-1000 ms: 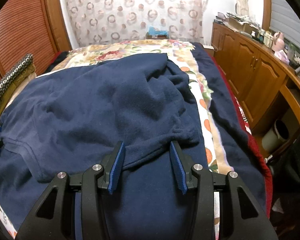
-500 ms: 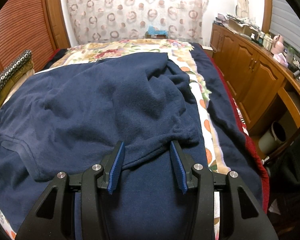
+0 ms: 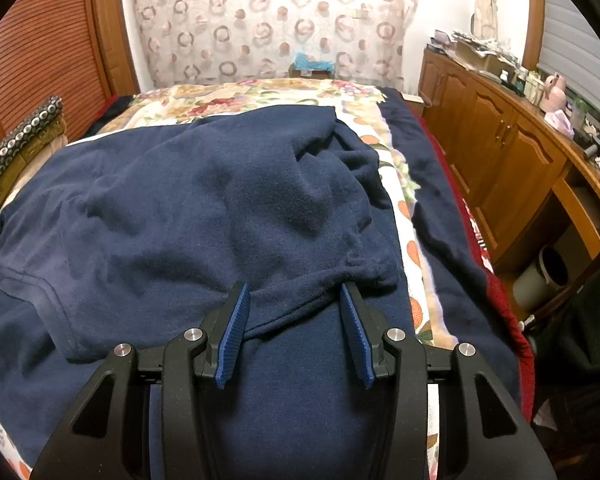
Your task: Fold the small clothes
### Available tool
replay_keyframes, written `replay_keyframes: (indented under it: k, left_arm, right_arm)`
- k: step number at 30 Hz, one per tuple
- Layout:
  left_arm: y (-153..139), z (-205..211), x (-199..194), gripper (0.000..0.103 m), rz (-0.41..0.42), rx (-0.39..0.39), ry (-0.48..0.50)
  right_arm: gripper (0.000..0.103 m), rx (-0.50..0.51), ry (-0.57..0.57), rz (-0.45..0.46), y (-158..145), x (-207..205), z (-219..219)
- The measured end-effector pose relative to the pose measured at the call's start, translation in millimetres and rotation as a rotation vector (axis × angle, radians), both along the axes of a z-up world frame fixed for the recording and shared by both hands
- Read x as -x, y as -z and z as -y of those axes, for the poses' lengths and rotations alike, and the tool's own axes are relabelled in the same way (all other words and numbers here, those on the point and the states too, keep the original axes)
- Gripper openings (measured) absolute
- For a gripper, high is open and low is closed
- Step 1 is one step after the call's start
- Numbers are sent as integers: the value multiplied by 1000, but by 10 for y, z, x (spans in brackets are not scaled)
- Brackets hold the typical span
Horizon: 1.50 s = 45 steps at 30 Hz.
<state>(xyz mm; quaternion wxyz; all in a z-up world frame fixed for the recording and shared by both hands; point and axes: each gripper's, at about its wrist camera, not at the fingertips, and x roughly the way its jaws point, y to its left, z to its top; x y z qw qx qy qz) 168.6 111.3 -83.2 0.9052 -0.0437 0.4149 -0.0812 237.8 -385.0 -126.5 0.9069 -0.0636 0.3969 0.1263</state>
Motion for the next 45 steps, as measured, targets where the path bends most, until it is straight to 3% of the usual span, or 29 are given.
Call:
replay_keyframes:
  k: [3, 5, 6, 8, 10, 24, 33, 37, 45]
  left_arm:
    - [-73, 21, 39, 5, 48, -13, 3]
    - [-164, 5, 92, 5, 88, -3, -5]
    - [-205, -6, 112, 5, 99, 10, -5]
    - [-313, -20, 173, 5, 135, 26, -6]
    - [-396, -27, 212, 4, 158, 42, -3]
    - [-957, 43, 763, 4, 311, 131, 65]
    - [-932, -65, 1244, 4, 292, 152, 72]
    - [-683, -43, 1362, 4, 231, 110, 56]
    - [-182, -48, 1401, 6, 99, 88, 43]
  right_arm:
    - [42, 5, 2, 3, -4, 3, -12]
    - [23, 1, -19, 7, -24, 0, -25]
    - [22, -15, -19, 4, -38, -16, -4]
    - [7, -37, -17, 3, -69, -36, 17]
    - [3, -42, -34, 29, -137, -17, 30]
    - [1, -94, -83, 248, -937, 466, 114]
    - [1, -88, -113, 304, -1266, 919, 290]
    - [1, -73, -118, 277, -1158, 1068, 357]
    - [1, -42, -87, 121, -445, 1027, 391]
